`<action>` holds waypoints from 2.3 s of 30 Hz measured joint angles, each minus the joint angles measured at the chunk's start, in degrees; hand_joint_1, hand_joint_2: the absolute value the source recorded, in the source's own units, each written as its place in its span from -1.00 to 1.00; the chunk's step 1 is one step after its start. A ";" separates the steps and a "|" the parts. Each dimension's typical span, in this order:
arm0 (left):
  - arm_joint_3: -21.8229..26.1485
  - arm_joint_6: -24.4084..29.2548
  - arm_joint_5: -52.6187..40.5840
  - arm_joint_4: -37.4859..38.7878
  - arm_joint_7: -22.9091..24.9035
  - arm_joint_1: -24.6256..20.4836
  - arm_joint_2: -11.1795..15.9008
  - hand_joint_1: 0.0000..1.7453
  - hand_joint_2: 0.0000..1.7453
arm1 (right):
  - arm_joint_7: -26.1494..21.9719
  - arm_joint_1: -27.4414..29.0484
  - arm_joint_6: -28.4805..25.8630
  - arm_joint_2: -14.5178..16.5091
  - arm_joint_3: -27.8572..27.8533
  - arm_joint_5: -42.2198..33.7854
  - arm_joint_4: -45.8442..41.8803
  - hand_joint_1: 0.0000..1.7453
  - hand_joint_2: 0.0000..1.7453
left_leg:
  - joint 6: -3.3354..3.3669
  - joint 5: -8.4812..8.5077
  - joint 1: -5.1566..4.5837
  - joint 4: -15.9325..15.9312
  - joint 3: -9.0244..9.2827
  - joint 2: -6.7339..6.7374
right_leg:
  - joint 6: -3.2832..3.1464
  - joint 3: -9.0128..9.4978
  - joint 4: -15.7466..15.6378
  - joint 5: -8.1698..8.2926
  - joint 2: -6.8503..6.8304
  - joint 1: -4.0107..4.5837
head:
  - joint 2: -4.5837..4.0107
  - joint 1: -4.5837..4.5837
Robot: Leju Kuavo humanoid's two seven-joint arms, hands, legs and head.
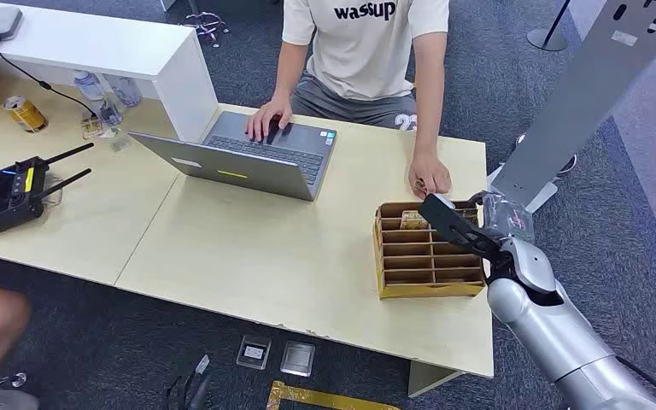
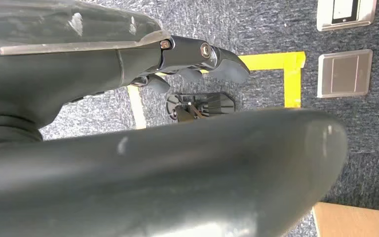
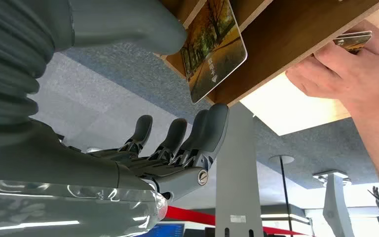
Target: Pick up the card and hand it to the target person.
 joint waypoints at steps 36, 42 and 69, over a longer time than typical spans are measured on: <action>0.00 0.09 0.35 0.01 0.13 0.01 0.01 -1.00 0.00 | -1.23 -1.90 -1.03 1.85 1.31 -1.64 3.74 0.81 1.00 | 0.00 0.00 0.00 0.00 0.02 0.01 | 0.00 0.01 0.00 0.00 0.00 0.00 | 0.00 0.00; 0.00 0.07 0.35 0.01 -0.08 0.01 0.01 -1.00 1.00 | -1.42 -1.92 -1.04 1.86 1.32 -2.27 3.80 1.00 1.00 | 0.00 0.00 0.00 0.00 0.03 0.01 | 0.00 0.02 0.00 0.00 0.00 0.00 | 0.00 0.00; 0.03 0.68 1.42 0.01 -0.22 0.06 0.34 -1.00 1.00 | 5.38 -2.03 -3.22 -0.20 1.09 1.98 -11.14 1.00 1.00 | 0.00 0.01 0.00 0.00 0.04 0.02 | 0.00 0.00 0.01 0.01 0.01 0.00 | 0.00 -0.02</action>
